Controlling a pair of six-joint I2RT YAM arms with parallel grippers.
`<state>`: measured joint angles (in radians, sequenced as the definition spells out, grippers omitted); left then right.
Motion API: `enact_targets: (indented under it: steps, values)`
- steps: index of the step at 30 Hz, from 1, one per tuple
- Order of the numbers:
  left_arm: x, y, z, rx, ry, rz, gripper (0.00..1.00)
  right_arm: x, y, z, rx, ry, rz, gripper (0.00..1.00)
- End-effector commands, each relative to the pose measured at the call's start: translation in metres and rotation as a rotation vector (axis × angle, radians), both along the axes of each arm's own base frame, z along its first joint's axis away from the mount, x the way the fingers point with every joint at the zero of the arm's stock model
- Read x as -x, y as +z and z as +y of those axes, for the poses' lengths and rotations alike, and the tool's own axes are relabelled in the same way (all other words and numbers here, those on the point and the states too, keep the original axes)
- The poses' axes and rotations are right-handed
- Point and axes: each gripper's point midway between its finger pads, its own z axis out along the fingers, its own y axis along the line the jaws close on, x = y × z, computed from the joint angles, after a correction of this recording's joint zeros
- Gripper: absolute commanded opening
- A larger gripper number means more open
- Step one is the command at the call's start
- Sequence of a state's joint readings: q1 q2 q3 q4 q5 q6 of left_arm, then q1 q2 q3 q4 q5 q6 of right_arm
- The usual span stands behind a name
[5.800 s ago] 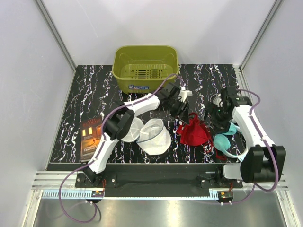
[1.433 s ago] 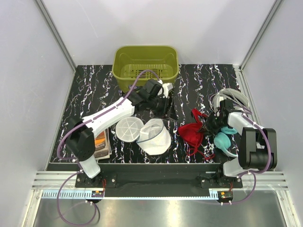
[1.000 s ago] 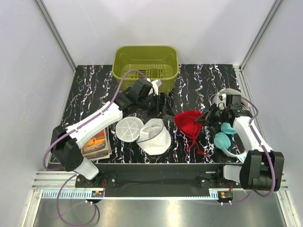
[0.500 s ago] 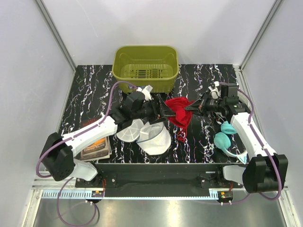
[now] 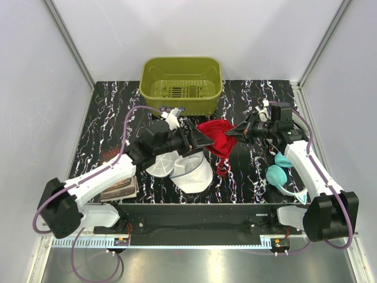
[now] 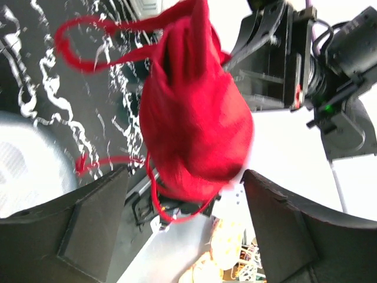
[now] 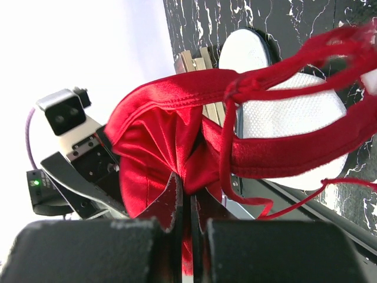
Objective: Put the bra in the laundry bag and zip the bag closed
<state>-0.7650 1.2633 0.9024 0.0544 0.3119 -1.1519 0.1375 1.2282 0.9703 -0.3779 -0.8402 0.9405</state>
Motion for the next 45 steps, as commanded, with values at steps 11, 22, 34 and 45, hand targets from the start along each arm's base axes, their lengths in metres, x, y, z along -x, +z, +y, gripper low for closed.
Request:
enact_targets:
  steps: [11, 22, 34, 45]
  values:
    - [-0.014, 0.039, 0.006, 0.087, 0.038, -0.019, 0.99, 0.002, 0.025, 0.008, -0.040, 0.057, -0.090, 0.00]
    - [-0.024, 0.042, -0.015, 0.207, -0.010, -0.050, 0.91, 0.010, 0.021, 0.016, -0.045, 0.096, -0.080, 0.00]
    - [-0.011, 0.025, -0.003, 0.200, -0.088, -0.056, 0.13, 0.023, 0.023, 0.021, -0.060, 0.134, -0.079, 0.13]
    - [0.011, 0.008, 0.033, -0.140, -0.301, -0.212, 0.00, 0.064, 0.018, 0.008, 0.073, 0.235, -0.089, 0.80]
